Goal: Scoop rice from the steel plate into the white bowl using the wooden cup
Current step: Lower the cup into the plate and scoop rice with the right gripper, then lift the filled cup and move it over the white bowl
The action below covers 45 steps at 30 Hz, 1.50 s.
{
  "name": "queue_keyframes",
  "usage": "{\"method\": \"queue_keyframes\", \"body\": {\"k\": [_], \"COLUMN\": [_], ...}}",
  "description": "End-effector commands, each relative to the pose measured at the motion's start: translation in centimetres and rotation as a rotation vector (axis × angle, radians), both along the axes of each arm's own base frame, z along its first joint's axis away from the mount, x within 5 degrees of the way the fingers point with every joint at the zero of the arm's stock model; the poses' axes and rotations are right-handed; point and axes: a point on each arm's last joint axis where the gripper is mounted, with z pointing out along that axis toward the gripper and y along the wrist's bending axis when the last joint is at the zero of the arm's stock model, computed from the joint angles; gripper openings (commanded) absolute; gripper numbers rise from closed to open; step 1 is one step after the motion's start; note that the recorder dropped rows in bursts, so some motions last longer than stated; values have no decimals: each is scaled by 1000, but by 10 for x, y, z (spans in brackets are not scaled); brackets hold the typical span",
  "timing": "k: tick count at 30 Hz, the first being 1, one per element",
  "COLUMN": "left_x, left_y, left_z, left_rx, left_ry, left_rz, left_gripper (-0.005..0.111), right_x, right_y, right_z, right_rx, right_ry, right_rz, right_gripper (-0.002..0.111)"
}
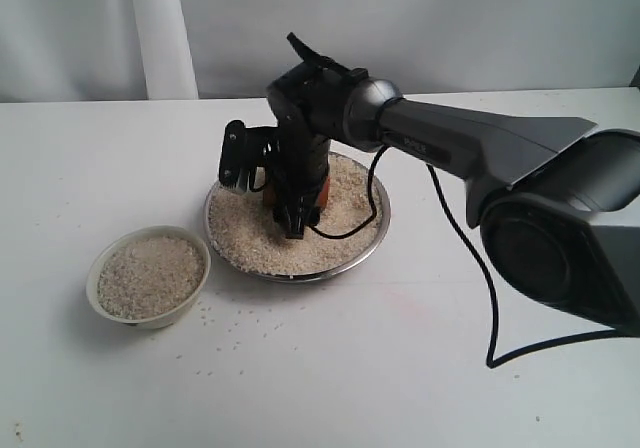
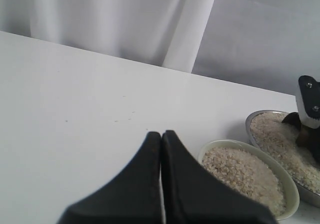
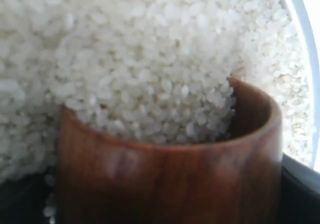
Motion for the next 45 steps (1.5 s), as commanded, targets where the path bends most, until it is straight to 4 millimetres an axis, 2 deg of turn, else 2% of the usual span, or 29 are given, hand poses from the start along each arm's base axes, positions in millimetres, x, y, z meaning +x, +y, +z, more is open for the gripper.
{"method": "queue_keyframes", "body": {"k": [1, 9, 22, 31, 35, 45], "left_x": [0, 0, 0, 0, 0, 0], "left_y": [0, 0, 0, 0, 0, 0], "left_z": [2, 2, 2, 2, 2, 2], "left_rx": [-5, -5, -5, -5, -5, -5], "left_ry": [-15, -15, -15, -15, -15, -15], "left_rz": [-4, -4, -4, -4, -4, -4], "left_gripper": [0, 0, 0, 0, 0, 0], "right_x": [-1, 5, 4, 9, 9, 7], "right_y": [-5, -16, -13, -18, -19, -18], "right_z": [-23, -22, -18, 23, 35, 42], "right_rx": [118, 243, 325, 410, 439, 460], "right_ry": [155, 260, 298, 255, 244, 249], "right_rz": [-78, -125, -86, -96, -89, -74], "right_gripper": [0, 0, 0, 0, 0, 0]}}
